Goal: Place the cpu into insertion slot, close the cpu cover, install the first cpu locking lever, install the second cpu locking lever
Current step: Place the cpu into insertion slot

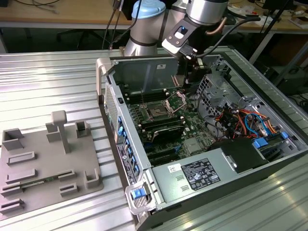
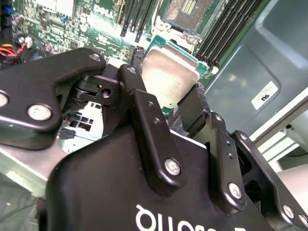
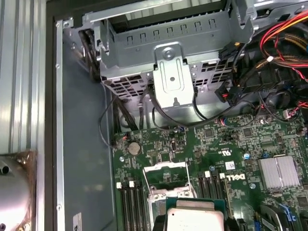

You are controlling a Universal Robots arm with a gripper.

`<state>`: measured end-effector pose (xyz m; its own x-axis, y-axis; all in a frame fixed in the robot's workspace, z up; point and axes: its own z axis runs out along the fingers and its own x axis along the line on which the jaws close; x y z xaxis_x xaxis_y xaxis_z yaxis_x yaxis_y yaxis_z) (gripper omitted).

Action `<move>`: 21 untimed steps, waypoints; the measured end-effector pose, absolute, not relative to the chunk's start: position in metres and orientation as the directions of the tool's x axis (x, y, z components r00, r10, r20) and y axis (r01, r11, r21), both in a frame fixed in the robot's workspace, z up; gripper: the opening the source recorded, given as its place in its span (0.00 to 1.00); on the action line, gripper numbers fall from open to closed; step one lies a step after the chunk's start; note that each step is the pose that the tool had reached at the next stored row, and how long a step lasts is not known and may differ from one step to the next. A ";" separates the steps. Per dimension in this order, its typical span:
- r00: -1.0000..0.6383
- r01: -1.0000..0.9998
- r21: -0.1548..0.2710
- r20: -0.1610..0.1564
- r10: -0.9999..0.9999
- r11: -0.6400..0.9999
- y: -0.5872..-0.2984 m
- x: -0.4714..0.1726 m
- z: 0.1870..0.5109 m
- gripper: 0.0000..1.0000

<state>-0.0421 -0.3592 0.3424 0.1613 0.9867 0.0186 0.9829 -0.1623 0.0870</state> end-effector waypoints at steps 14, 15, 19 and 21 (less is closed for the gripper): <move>0.196 0.977 0.089 0.007 0.981 -0.196 -0.359 -0.042 0.342 0.55; 0.189 0.978 0.089 0.006 0.982 -0.189 -0.359 -0.042 0.342 0.55; 0.164 0.983 0.083 0.004 0.986 -0.164 -0.359 -0.042 0.341 0.55; 0.151 0.986 0.074 0.003 0.989 -0.151 -0.359 -0.042 0.340 0.55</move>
